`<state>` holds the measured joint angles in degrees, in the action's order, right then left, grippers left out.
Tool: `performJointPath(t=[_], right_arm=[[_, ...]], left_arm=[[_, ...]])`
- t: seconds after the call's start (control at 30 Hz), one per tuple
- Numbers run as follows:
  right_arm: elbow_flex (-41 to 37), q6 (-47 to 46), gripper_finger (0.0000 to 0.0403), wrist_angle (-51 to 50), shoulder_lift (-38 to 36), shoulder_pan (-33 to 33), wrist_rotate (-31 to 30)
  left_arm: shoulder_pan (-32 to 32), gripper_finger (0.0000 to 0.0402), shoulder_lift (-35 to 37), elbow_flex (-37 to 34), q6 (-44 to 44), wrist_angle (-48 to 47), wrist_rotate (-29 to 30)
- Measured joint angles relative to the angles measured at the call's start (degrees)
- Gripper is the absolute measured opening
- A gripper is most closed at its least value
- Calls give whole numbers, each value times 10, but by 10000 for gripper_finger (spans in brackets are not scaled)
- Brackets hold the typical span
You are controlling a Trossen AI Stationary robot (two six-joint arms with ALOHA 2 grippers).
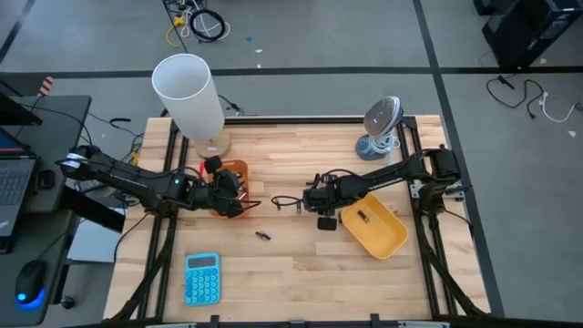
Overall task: Sort batteries
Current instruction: Put the gold battery into the yellow bin
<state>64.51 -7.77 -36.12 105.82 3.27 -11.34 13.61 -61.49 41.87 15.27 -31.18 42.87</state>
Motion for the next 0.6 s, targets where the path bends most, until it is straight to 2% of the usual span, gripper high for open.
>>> performJointPath(t=[0.2, 0.6], right_arm=[[-2, -4, 112, 1, 0, 0, 28], [-3, -12, 94, -9, 0, 0, 37]], left_arm=[[0, 76, 0, 0, 0, 0, 0], [0, 76, 0, 0, 0, 0, 0]])
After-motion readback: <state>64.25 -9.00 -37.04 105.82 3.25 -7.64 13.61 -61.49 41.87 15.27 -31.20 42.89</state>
